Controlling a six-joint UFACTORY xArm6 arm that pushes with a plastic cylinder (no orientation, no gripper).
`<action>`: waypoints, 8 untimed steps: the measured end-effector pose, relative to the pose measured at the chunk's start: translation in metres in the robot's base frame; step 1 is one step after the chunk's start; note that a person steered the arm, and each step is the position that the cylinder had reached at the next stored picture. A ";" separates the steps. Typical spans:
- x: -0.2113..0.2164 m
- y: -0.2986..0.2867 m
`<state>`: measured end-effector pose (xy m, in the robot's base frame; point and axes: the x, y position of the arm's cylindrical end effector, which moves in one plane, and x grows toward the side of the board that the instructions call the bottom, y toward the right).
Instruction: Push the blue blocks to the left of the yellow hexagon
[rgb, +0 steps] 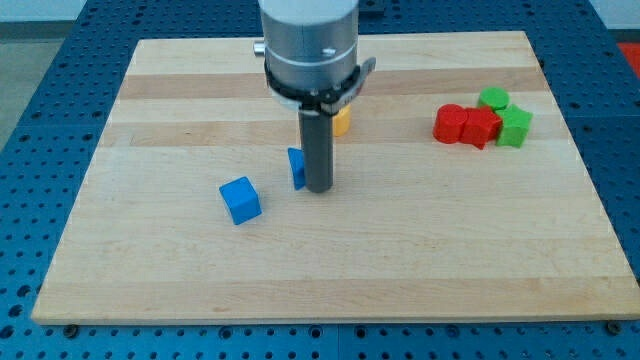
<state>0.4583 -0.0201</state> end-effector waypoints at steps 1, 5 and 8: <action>-0.017 -0.004; 0.149 -0.062; 0.080 -0.084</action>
<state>0.5387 -0.1038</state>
